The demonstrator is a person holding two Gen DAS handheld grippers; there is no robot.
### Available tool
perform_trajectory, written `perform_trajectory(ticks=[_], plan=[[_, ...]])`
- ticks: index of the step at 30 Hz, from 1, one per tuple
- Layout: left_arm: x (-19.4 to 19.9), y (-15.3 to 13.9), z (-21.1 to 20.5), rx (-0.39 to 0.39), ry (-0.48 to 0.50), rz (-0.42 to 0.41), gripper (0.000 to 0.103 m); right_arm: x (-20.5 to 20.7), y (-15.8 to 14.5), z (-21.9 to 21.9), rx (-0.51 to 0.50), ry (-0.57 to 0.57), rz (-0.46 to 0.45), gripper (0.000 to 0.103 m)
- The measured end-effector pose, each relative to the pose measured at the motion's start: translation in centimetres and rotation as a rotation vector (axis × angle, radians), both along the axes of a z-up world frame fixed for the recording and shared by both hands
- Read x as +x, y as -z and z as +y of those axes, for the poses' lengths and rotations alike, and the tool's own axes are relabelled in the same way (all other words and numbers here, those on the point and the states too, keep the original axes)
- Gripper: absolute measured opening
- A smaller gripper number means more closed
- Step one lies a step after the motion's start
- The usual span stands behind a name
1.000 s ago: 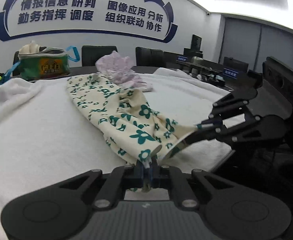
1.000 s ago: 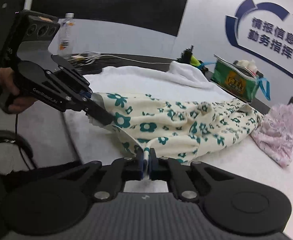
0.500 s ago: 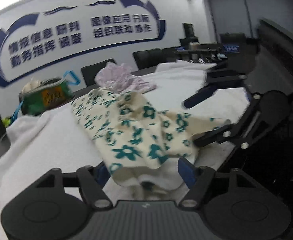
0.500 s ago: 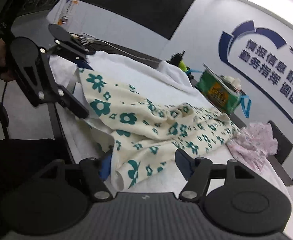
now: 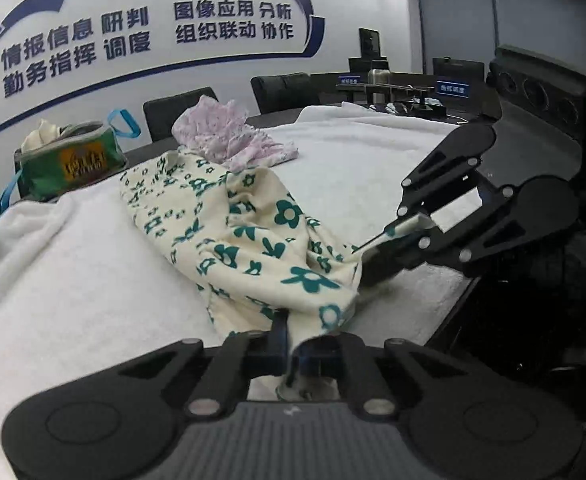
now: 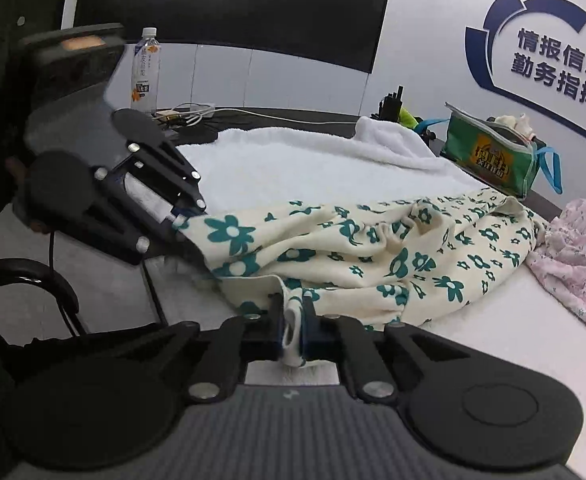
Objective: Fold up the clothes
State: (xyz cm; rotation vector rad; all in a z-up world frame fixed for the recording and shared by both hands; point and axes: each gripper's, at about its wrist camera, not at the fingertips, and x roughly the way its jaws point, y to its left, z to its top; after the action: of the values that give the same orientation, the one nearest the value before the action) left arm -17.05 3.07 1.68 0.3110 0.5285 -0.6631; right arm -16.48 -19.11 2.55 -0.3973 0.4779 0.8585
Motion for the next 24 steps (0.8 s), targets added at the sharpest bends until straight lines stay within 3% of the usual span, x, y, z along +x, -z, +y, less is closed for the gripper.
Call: perform_trajectory(ticks=[4, 6, 10, 13, 15, 17, 19, 21, 23, 24], plan=[[-1.1, -1.1, 0.9, -0.045, 0.051, 0.073, 0.003, -1.0, -1.3, -1.3, 0.053, -0.024, 0.038, 0.005], [-0.3, -2.6, 1.8, -0.122, 0.072, 0.12, 0.004, -1.3, -2.2, -2.1, 0.099, -0.064, 0.06, 0.005], [5.9, -6.5, 2.9, -0.261, 0.012, 0.138, 0.004, 2.0, -4.7, -4.1, 0.214, -0.083, 0.08, 0.005], [13.4, -7.4, 1.7, -0.3, -0.072, 0.2, 0.007, 7.9, -5.8, -4.3, 0.249, 0.034, 0.089, 0.006], [18.7, -6.1, 0.9, -0.326, -0.161, 0.251, 0.016, 12.5, -5.4, -3.4, 0.212, 0.147, 0.115, 0.007], [22.6, -4.0, 0.7, -0.367, -0.231, 0.331, 0.039, 16.9, -4.0, -2.2, 0.158, 0.279, 0.15, 0.009], [24.7, -2.3, 1.5, -0.376, -0.289, 0.443, 0.044, 20.1, -2.4, -1.1, 0.098, 0.387, 0.183, 0.019], [24.2, -1.7, 3.4, -0.436, -0.32, 0.476, 0.056, 21.0, -1.5, -0.7, 0.052, 0.439, 0.163, 0.028], [21.8, -1.9, 5.8, -0.509, -0.313, 0.449, 0.074, 19.8, -2.5, -1.9, 0.089, 0.495, 0.09, 0.051], [20.3, -2.1, 6.6, -0.55, -0.295, 0.423, 0.078, 18.9, -3.2, -2.8, 0.113, 0.524, 0.058, 0.053]])
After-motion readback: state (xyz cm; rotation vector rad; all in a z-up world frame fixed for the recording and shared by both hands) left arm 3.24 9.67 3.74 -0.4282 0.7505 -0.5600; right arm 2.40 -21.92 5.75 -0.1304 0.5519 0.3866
